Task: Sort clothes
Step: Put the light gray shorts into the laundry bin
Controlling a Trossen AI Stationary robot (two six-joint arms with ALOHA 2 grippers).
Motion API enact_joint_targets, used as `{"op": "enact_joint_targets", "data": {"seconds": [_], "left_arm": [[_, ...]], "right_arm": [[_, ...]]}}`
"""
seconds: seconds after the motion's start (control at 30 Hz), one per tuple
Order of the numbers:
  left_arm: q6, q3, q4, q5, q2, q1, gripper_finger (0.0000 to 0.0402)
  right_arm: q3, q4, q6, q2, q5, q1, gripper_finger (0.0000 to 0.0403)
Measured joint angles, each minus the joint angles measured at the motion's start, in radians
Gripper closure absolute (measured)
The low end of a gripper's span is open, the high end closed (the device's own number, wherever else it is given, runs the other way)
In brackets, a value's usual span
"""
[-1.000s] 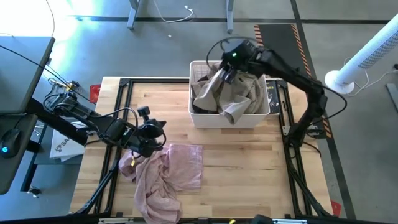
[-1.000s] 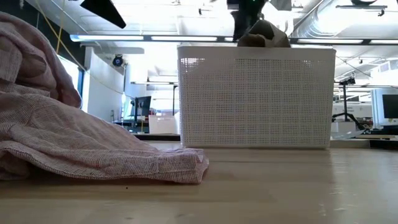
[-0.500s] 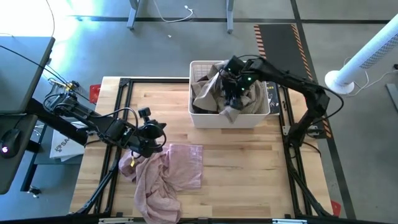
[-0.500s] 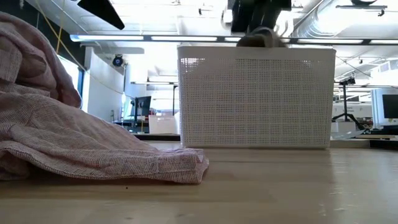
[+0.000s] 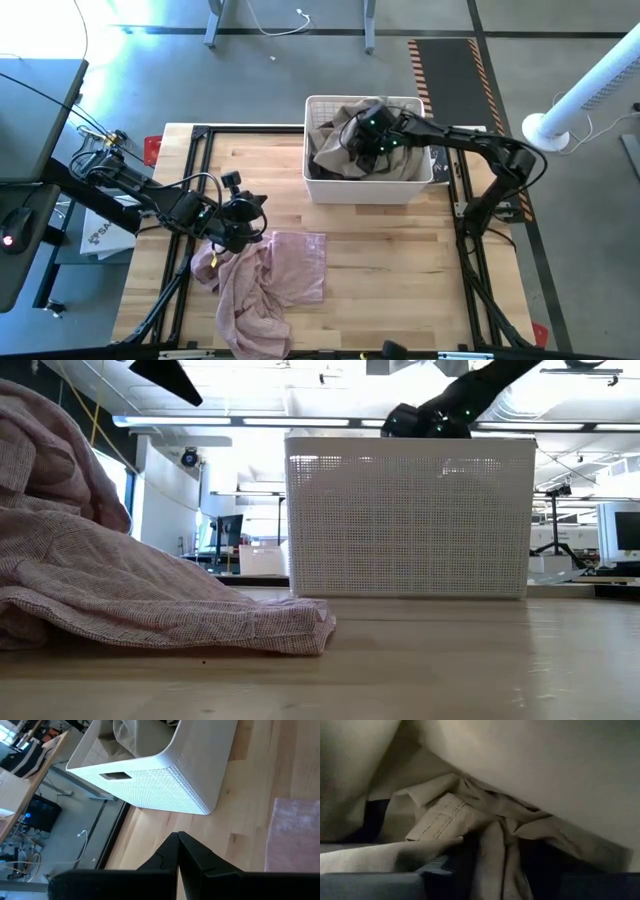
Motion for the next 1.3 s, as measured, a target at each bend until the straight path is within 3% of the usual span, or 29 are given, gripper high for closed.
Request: {"op": "enact_joint_targets", "data": {"seconds": [0.13, 0.37, 0.47, 0.53, 0.7, 0.77, 0.93, 1.1, 1.2, 1.3], "left_arm": [[-0.001, 0.000, 0.001, 0.001, 0.000, 0.000, 0.0401], [-0.025, 0.000, 0.004, 0.016, 0.000, 0.000, 0.0401], [-0.027, 0.000, 0.003, 0.021, 0.000, 0.000, 0.0401], [-0.028, 0.000, 0.004, 0.021, 0.000, -0.001, 0.0401], [-0.028, 0.000, 0.004, 0.022, 0.000, -0.001, 0.0401], [-0.029, 0.000, 0.004, 0.022, 0.000, -0.001, 0.0401], [-0.029, 0.000, 0.004, 0.022, 0.000, -0.001, 0.0401], [-0.029, 0.000, 0.004, 0.020, 0.000, -0.001, 0.0401], [-0.028, 0.000, 0.004, 0.015, 0.000, 0.000, 0.0401], [-0.027, 0.000, 0.006, 0.011, 0.000, 0.000, 0.0401]], "right_arm": [[0.118, -0.196, -0.011, -0.008, 0.013, 0.028, 0.0254], [0.518, -0.738, 0.021, -0.021, -0.035, 0.079, 0.0254], [0.619, -0.779, -0.081, -0.036, -0.030, 0.100, 0.0254], [0.630, -0.675, -0.130, -0.067, -0.025, 0.109, 0.0254], [0.545, -0.336, -0.057, -0.096, 0.177, 0.048, 0.0254], [0.476, -0.269, -0.011, -0.089, 0.198, 0.002, 0.0254], [0.148, -0.102, 0.086, -0.069, 0.119, -0.071, 0.0254], [-0.175, 0.180, 0.121, -0.051, 0.106, -0.075, 0.0254], [-0.249, 0.263, 0.130, -0.049, 0.103, -0.077, 0.0254], [-0.210, 0.194, 0.119, -0.058, 0.093, -0.088, 0.0254]]}}
